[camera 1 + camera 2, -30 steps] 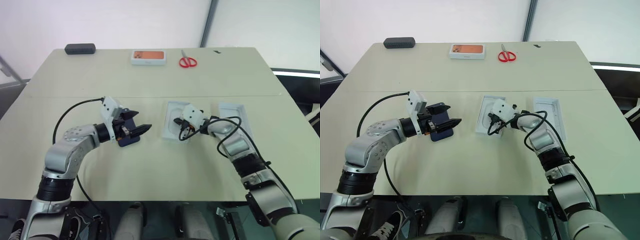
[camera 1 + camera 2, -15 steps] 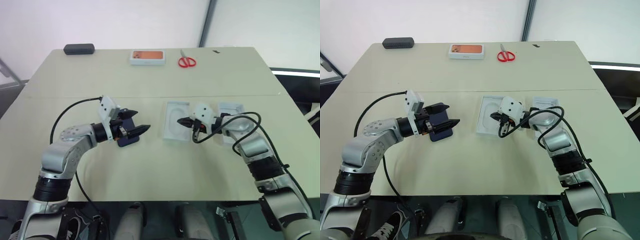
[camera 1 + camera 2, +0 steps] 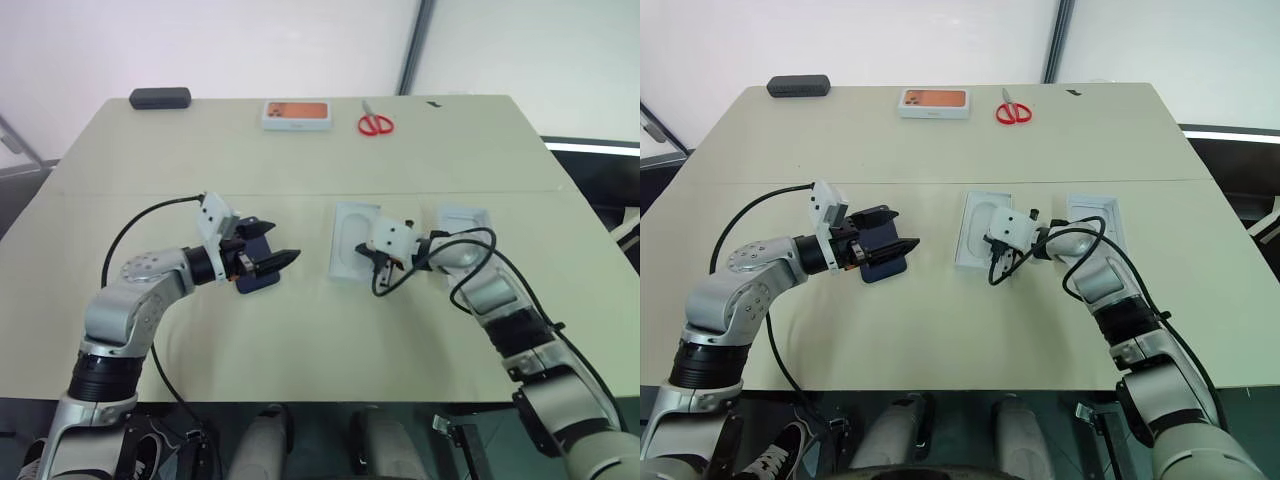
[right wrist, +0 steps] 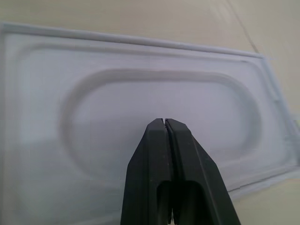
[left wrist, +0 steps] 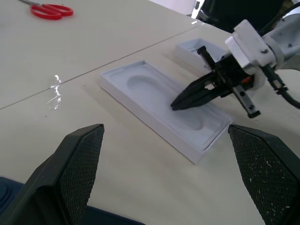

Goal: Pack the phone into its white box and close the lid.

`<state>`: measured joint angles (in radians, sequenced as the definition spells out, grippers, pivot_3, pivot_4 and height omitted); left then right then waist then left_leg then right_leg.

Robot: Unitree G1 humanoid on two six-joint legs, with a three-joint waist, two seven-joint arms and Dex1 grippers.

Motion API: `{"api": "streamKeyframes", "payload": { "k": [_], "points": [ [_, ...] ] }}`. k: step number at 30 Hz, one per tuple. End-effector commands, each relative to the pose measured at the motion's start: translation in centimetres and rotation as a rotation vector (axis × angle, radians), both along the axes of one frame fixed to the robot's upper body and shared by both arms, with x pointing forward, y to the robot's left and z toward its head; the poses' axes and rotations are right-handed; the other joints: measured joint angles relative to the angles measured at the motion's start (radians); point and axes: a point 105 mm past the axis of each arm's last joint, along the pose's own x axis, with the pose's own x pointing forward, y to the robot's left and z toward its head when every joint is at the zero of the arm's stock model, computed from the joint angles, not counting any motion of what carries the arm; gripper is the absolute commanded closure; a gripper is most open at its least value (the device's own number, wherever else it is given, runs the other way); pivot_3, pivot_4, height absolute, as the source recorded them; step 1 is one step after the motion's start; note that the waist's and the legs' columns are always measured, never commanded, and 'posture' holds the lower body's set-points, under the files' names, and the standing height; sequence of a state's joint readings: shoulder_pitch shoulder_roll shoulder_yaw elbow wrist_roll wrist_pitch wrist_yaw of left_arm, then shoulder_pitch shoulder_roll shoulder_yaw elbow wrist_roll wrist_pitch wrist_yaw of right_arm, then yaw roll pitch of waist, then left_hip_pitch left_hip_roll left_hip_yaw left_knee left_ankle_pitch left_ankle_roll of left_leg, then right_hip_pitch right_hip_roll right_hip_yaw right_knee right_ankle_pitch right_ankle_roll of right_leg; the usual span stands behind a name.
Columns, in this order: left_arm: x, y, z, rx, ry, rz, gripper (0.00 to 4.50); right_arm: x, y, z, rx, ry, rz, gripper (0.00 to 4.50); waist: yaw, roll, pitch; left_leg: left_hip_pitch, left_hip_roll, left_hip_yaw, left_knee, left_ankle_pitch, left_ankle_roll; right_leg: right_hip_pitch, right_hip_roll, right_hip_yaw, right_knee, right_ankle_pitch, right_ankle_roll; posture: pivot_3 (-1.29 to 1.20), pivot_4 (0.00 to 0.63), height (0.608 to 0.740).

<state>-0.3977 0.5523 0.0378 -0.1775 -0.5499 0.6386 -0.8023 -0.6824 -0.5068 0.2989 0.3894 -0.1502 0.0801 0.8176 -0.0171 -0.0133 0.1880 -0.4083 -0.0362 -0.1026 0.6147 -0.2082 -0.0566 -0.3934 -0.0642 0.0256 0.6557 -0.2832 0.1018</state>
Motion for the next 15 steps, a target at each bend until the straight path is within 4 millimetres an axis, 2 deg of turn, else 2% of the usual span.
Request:
{"api": "streamKeyframes", "payload": {
  "k": [1, 8, 12, 15],
  "points": [
    [-0.1, 0.2, 1.2, 0.002, -0.061, 0.008, 0.0, -0.3, 0.9, 0.7, 0.038, -0.008, 0.047, 4.44, 0.0, 0.0, 0.0, 0.0, 0.0, 0.0, 0.0, 0.0, 0.0, 0.0, 0.0, 0.0, 0.0, 0.0, 0.0, 0.0, 0.15, 0.74],
    [0.4, 1.2, 0.6, 0.009, -0.017, 0.07, 0.0, -0.7, 2.3, 3.5, 0.223, 0.0, 0.075, 4.44, -0.004, 0.0, 0.0, 0.0, 0.0, -0.001, 0.0, 0.0, 0.0, -0.001, 0.0, 0.0, 0.0, 0.0, 0.0, 0.0, 0.15, 0.74],
    [1.7, 4.7, 0.1, -0.033, 0.107, 0.243, 0.0, -0.6, 3.8, 5.5, 0.311, -0.043, 0.085, 4.44, -0.007, 0.0, 0.0, 0.0, 0.0, -0.003, 0.0, 0.0, 0.0, -0.001, 0.001, 0.0, 0.0, 0.0, 0.0, 0.0, 0.15, 0.74],
    [1.8, 7.0, -0.4, -0.064, 0.187, 0.336, 0.0, -0.5, 5.1, 5.7, 0.323, -0.042, 0.093, 4.44, -0.012, 0.0, 0.0, 0.0, 0.0, -0.004, -0.001, 0.0, 0.0, -0.002, 0.001, 0.0, 0.001, 0.0, 0.0, 0.0, 0.15, 0.74]
  ]
}}
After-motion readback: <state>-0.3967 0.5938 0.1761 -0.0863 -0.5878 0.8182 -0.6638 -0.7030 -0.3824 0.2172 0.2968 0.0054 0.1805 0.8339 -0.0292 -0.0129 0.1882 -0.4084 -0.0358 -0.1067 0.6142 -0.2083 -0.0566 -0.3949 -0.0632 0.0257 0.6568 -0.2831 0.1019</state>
